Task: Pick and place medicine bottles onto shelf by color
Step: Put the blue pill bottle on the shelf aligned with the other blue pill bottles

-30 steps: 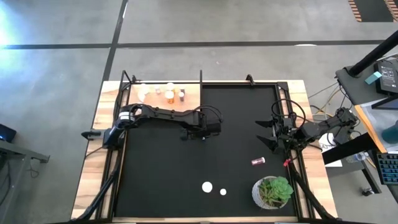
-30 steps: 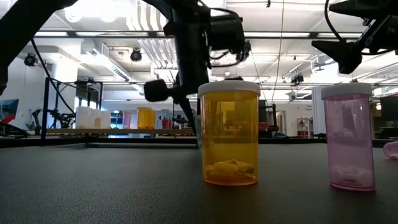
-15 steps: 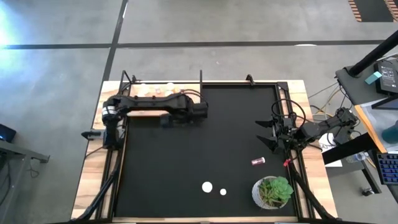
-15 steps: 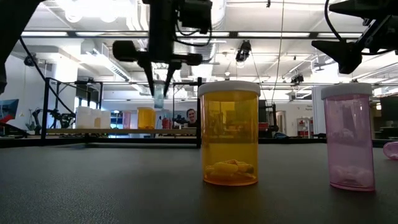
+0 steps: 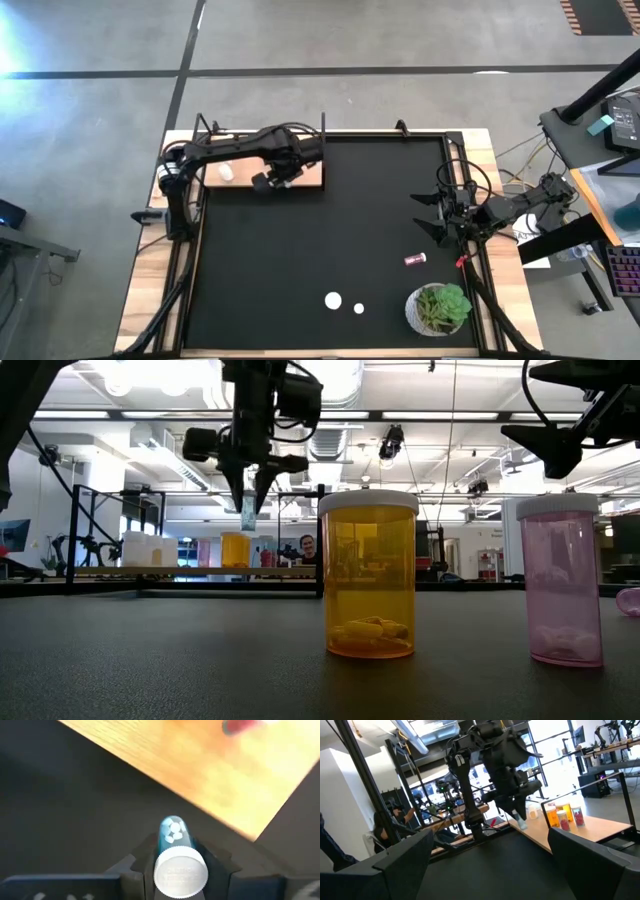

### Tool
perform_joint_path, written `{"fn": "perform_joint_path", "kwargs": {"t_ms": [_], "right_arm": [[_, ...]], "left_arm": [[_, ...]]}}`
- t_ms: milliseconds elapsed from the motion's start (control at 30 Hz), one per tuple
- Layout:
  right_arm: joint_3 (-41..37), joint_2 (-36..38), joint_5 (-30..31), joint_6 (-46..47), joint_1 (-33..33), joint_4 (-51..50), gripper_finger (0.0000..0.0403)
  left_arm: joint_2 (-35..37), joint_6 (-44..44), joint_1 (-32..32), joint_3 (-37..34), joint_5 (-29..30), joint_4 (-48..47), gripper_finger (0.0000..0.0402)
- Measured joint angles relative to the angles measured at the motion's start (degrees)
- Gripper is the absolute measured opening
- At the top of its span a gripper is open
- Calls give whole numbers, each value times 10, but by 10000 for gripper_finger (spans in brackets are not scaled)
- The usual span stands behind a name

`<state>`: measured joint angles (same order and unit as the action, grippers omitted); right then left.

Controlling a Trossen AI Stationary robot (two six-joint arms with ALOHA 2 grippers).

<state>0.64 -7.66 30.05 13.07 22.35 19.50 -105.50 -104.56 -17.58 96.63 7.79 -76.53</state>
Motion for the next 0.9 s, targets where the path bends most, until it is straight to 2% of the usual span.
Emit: {"fn": "perform_joint_path", "kwargs": {"t_ms": [300,533,900], "right_arm": [[0,0,0,0,0,0,384],[0,0,0,0,0,0,384],[0,0,0,0,0,0,384]], "left_arm": [[-16,-119,-38,-5,2,61,94],[-52,-117,-58,-6,2,72,94],[-69,-116,-75,-6,0,89,94]]}}
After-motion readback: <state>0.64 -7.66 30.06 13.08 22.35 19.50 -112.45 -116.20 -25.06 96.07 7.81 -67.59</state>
